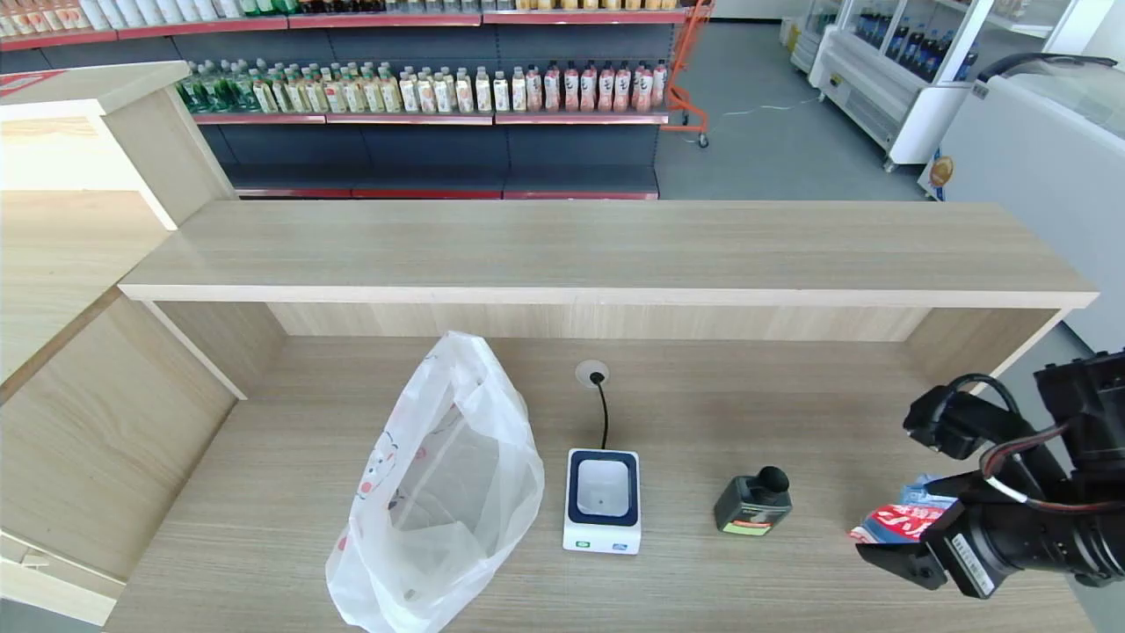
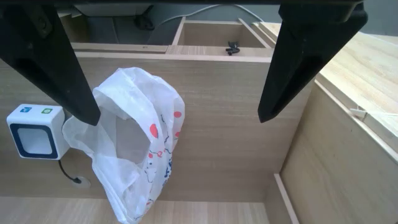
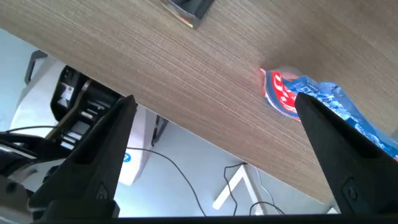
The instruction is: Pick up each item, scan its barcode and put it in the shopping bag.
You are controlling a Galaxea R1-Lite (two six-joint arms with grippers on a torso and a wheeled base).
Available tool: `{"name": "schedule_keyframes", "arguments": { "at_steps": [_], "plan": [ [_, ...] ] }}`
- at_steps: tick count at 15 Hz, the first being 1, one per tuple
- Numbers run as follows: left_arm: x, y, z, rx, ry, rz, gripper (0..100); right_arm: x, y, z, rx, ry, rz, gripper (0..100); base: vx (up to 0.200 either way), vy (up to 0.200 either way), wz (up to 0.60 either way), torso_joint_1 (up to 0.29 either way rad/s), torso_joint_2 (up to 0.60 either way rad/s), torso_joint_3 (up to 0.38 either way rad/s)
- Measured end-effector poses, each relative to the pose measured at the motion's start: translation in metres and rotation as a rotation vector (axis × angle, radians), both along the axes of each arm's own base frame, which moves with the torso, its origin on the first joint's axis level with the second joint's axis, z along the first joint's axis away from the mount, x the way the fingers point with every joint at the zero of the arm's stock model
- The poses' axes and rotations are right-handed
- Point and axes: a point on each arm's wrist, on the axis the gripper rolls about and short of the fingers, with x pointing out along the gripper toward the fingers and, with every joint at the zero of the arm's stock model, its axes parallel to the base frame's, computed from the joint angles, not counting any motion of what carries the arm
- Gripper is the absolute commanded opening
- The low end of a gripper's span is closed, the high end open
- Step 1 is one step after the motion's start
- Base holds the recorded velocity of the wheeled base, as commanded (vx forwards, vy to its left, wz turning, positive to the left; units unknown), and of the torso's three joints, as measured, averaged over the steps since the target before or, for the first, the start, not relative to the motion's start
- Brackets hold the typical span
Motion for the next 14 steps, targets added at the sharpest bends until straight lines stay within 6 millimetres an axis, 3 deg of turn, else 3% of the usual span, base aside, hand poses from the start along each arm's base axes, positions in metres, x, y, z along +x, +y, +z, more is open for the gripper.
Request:
{"name": "schedule_keyframes", "arguments": {
  "at_steps": [7, 14],
  "plan": [
    [0.000, 0.000, 0.000, 0.000, 0.000, 0.000, 100, 0.063, 0.027, -0.064, -0.102, 0.026, 0.175, 100, 0.000, 0.000, 0.00, 0.000, 0.00, 0.000],
    [0.000, 0.000, 0.000, 0.000, 0.000, 0.000, 100, 0.098, 0.059, -0.092, -0.083, -0.033, 0.305, 100, 0.000, 0.000, 0.00, 0.000, 0.00, 0.000]
  ]
}}
